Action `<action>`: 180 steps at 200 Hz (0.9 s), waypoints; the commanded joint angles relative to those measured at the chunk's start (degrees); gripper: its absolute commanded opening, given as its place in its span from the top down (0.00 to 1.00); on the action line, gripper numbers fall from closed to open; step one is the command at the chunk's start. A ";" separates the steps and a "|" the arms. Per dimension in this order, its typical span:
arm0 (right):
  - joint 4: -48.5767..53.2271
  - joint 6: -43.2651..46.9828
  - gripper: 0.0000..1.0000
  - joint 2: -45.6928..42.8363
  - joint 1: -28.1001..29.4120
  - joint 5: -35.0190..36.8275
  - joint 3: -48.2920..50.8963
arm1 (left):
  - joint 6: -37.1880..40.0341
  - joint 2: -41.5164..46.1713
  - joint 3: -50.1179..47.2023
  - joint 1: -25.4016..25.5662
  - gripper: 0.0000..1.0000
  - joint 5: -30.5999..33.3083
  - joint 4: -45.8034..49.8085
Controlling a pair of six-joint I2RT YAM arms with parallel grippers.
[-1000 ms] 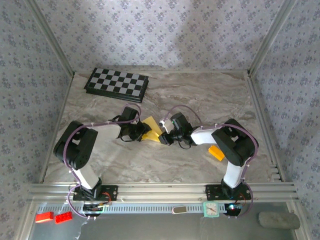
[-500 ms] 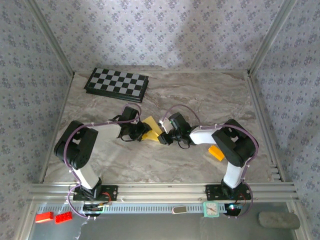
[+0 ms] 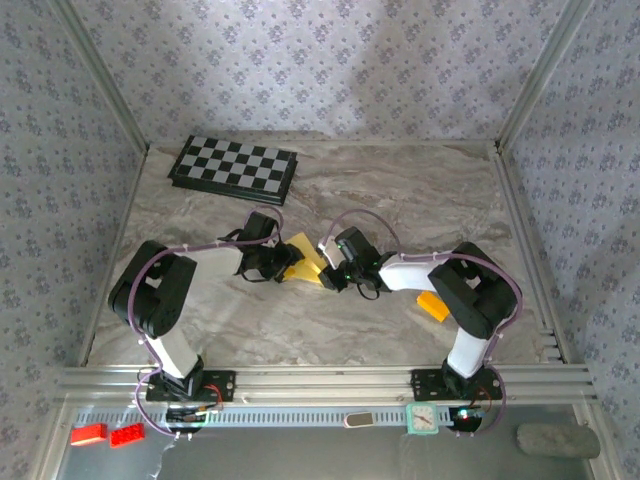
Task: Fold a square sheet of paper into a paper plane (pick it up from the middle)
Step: Fourth fold the wing at the center of the table.
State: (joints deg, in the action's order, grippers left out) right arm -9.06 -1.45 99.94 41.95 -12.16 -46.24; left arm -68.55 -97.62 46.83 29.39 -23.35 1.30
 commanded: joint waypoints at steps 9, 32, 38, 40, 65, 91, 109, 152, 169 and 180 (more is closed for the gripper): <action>1.81 1.23 0.80 -0.69 0.42 0.35 -1.35 | 0.46 -2.13 -0.42 0.36 0.56 1.36 4.67; 1.75 1.28 0.84 -0.71 0.36 -0.30 -1.42 | 0.43 -1.96 -0.38 0.40 0.56 1.47 4.85; 1.76 1.21 0.84 -0.73 0.32 -0.52 -1.51 | 0.40 -1.96 -0.39 0.40 0.56 1.47 4.80; 1.76 1.22 0.85 -0.78 0.30 -0.57 -1.49 | 0.41 -1.96 -0.41 0.41 0.56 1.47 4.82; 1.40 0.47 0.89 -0.70 -0.22 -2.48 -1.79 | 0.48 -1.61 -0.41 0.41 0.57 1.79 5.02; 0.89 -0.37 0.91 -0.54 -0.91 -4.72 -1.84 | 0.75 -1.17 -0.26 0.39 0.60 2.25 5.29; 0.78 -0.87 0.91 -0.17 -1.41 -6.11 -2.08 | 0.80 -1.07 -0.32 0.40 0.61 2.35 5.46; 1.58 -1.75 0.94 1.16 -2.20 -9.35 -2.74 | 1.51 0.34 0.48 0.31 0.65 2.57 6.23; 2.20 -2.59 0.94 1.83 -2.57 -11.03 -3.12 | 2.42 1.76 1.11 0.29 0.67 2.69 6.21; 2.38 -3.15 0.94 2.25 -2.80 -12.24 -3.32 | 2.98 2.87 1.45 0.28 0.68 2.77 6.13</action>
State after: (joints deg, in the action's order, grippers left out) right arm -8.27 -2.63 100.62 39.79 -20.25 -47.90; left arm -67.77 -97.19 47.13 29.39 -22.44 3.42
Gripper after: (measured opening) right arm 0.067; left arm 0.332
